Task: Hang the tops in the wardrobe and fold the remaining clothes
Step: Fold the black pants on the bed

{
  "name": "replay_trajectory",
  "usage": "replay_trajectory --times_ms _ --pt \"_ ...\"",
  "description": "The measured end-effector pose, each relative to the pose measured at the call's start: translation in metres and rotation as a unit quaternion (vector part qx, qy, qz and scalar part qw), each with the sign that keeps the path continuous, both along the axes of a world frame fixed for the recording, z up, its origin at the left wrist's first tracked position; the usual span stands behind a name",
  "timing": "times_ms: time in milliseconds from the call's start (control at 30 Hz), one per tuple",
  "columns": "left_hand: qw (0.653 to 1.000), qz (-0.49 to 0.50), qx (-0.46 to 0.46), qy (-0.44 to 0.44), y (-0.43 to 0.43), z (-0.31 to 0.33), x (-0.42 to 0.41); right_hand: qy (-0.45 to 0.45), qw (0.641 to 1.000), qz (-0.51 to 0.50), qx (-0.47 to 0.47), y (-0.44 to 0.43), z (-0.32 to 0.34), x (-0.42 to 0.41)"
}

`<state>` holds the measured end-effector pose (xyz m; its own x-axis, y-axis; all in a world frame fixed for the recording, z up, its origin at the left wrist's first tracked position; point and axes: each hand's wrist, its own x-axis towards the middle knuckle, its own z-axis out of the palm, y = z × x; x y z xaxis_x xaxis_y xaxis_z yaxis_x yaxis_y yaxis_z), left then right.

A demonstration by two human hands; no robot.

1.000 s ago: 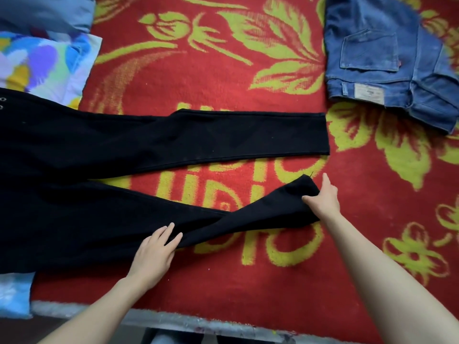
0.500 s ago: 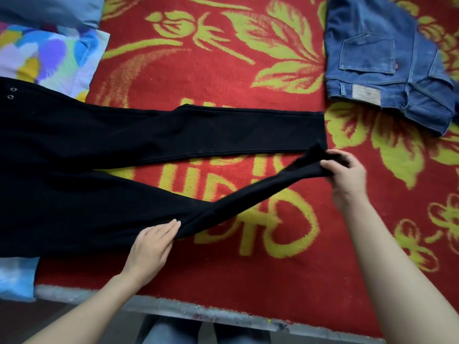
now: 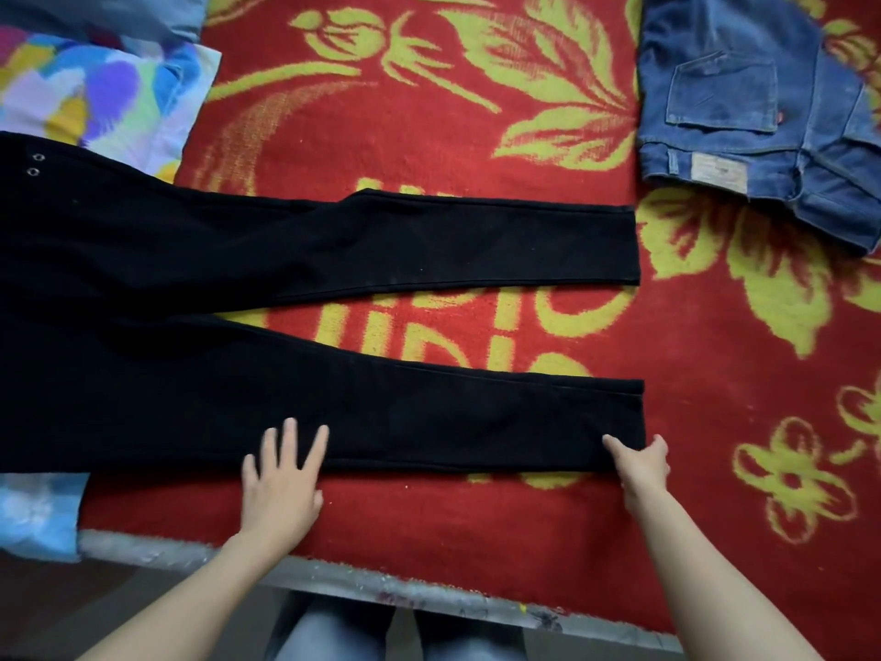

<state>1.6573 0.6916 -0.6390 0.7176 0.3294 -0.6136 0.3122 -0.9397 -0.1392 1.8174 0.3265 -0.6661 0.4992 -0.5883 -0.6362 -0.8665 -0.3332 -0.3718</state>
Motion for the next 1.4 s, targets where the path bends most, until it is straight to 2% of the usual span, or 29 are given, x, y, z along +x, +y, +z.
replay_trajectory --times_ms 67,133,267,367,467,567,667,833,900,1133,1233,1300,1400 --pt "0.995 0.075 0.012 0.063 0.016 -0.004 -0.008 0.000 1.000 -0.019 0.003 0.001 -0.005 0.001" --pt "0.990 0.104 -0.006 0.096 0.030 -0.006 -0.016 -0.015 0.999 -0.031 -0.023 -0.002 -0.003 0.002" --pt "0.992 0.048 -0.002 0.118 0.045 -0.006 -0.016 -0.038 0.991 -0.040 -0.119 -0.002 0.009 0.005" --pt "0.998 0.016 0.021 0.059 0.056 -0.005 -0.002 0.033 0.979 0.087 -0.181 0.021 0.021 0.012" --pt "0.999 -0.005 0.050 0.000 0.077 0.003 0.026 0.004 0.955 0.227 -0.190 0.061 0.033 0.035" --pt "0.997 -0.001 0.076 -0.027 0.106 0.012 0.061 -0.021 0.918 0.348 -0.191 0.111 0.042 0.063" --pt "0.996 0.015 0.075 -0.052 0.148 0.020 0.094 -0.042 0.856 0.471 -0.209 0.166 0.044 0.086" --pt "0.990 -0.007 0.117 -0.082 0.230 0.023 0.141 -0.053 0.791 0.574 -0.205 0.253 0.033 0.129" --pt "0.988 -0.014 0.123 -0.094 0.259 0.022 0.157 -0.052 0.768 0.601 -0.216 0.276 0.028 0.143" --pt "0.986 -0.030 0.138 -0.085 0.344 0.004 0.203 -0.057 0.736 0.638 -0.218 0.336 0.007 0.188" --pt "0.985 -0.043 0.150 -0.067 0.363 -0.002 0.221 -0.038 0.707 0.669 -0.228 0.346 0.000 0.201" --pt "0.983 -0.064 0.165 -0.047 0.371 -0.005 0.230 -0.024 0.679 0.685 -0.263 0.349 -0.004 0.205" --pt "0.984 -0.065 0.157 -0.047 0.379 -0.004 0.242 -0.055 0.654 0.668 -0.351 0.353 -0.005 0.202"
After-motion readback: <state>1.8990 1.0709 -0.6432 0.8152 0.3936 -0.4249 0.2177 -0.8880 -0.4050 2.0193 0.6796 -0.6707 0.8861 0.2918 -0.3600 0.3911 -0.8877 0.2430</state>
